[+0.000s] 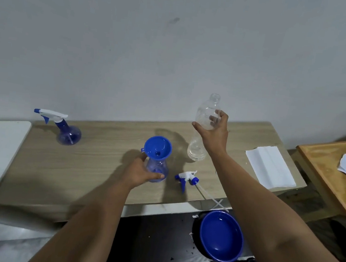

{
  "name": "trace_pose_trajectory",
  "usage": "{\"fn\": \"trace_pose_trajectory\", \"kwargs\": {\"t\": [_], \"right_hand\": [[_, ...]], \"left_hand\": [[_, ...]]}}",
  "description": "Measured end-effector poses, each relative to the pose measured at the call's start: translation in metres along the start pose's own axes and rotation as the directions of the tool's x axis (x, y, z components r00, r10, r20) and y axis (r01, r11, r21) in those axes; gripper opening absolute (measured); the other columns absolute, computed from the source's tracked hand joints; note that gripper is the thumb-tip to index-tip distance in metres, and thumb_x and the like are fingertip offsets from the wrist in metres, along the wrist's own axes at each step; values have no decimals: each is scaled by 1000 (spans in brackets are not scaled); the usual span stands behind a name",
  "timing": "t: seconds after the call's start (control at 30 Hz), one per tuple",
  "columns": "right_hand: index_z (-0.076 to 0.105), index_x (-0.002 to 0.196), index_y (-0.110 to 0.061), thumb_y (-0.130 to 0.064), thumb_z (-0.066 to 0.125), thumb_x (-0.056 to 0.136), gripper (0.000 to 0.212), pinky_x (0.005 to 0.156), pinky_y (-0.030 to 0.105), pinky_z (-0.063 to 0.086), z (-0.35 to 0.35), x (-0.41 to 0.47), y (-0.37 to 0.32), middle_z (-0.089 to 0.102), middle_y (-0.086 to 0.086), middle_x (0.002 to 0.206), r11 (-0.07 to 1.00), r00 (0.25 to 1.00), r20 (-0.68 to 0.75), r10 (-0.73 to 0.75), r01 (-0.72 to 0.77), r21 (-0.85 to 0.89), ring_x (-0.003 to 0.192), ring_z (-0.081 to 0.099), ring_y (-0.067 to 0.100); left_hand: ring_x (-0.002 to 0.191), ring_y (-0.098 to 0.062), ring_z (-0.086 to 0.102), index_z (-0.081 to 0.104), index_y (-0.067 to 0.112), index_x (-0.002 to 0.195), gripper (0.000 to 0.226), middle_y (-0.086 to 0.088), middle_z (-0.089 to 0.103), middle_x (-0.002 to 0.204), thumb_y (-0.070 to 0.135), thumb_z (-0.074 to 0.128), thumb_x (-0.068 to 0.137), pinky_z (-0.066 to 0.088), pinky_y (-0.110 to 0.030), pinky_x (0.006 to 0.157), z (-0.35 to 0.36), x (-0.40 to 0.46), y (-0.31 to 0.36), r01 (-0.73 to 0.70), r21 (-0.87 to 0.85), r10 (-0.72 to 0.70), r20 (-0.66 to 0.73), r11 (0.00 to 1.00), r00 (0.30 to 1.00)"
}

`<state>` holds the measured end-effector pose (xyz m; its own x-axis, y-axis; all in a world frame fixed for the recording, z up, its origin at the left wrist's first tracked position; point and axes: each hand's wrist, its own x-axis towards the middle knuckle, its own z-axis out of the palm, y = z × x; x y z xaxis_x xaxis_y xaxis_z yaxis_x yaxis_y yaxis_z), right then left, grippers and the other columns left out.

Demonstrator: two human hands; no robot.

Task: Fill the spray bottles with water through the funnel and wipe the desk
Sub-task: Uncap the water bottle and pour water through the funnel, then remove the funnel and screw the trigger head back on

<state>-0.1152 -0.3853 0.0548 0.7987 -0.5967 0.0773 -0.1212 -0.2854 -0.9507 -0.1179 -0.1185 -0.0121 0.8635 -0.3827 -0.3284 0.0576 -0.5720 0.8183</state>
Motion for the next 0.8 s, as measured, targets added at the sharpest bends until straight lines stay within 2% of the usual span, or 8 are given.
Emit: {"fn": "trace_pose_trajectory", "kwargs": {"t": [0.07, 0.17, 0.3, 0.4, 0.57, 0.63, 0.73, 0.8], "right_hand": [[39, 145, -29, -36, 95, 75, 90, 107, 33, 48, 7, 7, 10, 62, 2, 137, 1000, 1000, 26, 2, -2, -19, 126, 59, 16], [39, 145, -29, -35, 96, 73, 92, 113, 36, 46, 14, 14, 21, 58, 5, 144, 1000, 999, 50, 11, -10, -29, 136, 55, 16], [38, 145, -30, -39, 98, 68, 97, 111, 41, 49, 12, 20, 30, 58, 0, 135, 999, 998, 57, 29, -27, -38, 128, 58, 18], [34, 149, -28, -44, 99, 65, 107, 112, 43, 50, 9, 21, 34, 57, 2, 141, 996, 995, 78, 61, -55, -72, 131, 57, 19], [21, 163, -25, -40, 98, 69, 123, 114, 39, 46, 3, -2, 36, 51, 7, 153, 982, 978, 84, 190, -189, -28, 132, 52, 14], [23, 165, -24, -38, 92, 79, 111, 115, 41, 45, -1, -25, 35, 52, 3, 152, 979, 979, 5, 202, -202, 18, 135, 51, 13], [47, 152, -27, -26, 78, 93, 66, 108, 48, 52, -6, -65, 34, 61, -5, 136, 987, 981, -154, 115, -95, 129, 127, 57, 12], [62, 136, -26, -19, 73, 97, 41, 100, 50, 56, -4, -83, 30, 67, -7, 127, 991, 991, -128, 39, -22, 131, 119, 62, 10]], "left_hand": [[87, 3, 68, 65, 25, 114, 59, 12, 71, 103, 31, 95, 64, 56, -17, 79, 7, 4, -1, 21, -34, -21, -5, 999, 1000], [89, -4, 71, 68, 31, 98, 46, 11, 74, 95, 29, 96, 61, 58, -35, 89, 15, 10, -1, 44, -64, -47, -50, 997, 998], [88, -5, 67, 61, 37, 86, 38, 15, 69, 90, 21, 91, 71, 56, -36, 89, 19, 14, 3, 74, -70, -80, -89, 995, 993], [88, -4, 67, 62, 37, 86, 34, 16, 69, 89, 22, 90, 73, 56, -36, 89, 21, 15, 1, 75, -74, -81, -86, 994, 993], [90, -8, 70, 68, 29, 102, 41, 11, 74, 94, 34, 90, 68, 58, -41, 89, 20, 11, 2, 86, -60, -91, -86, 994, 992], [92, -8, 70, 68, 29, 102, 37, 10, 74, 95, 31, 88, 71, 57, -42, 90, 19, 10, 3, 78, -45, -81, -69, 996, 994], [91, -8, 71, 69, 33, 98, 37, 11, 75, 93, 39, 86, 66, 58, -43, 90, 19, 11, 2, 62, -16, -62, -45, 998, 997], [90, -9, 71, 69, 34, 96, 39, 11, 75, 93, 42, 86, 62, 58, -42, 88, 20, 15, -3, 74, -27, -75, -52, 997, 996]]}}
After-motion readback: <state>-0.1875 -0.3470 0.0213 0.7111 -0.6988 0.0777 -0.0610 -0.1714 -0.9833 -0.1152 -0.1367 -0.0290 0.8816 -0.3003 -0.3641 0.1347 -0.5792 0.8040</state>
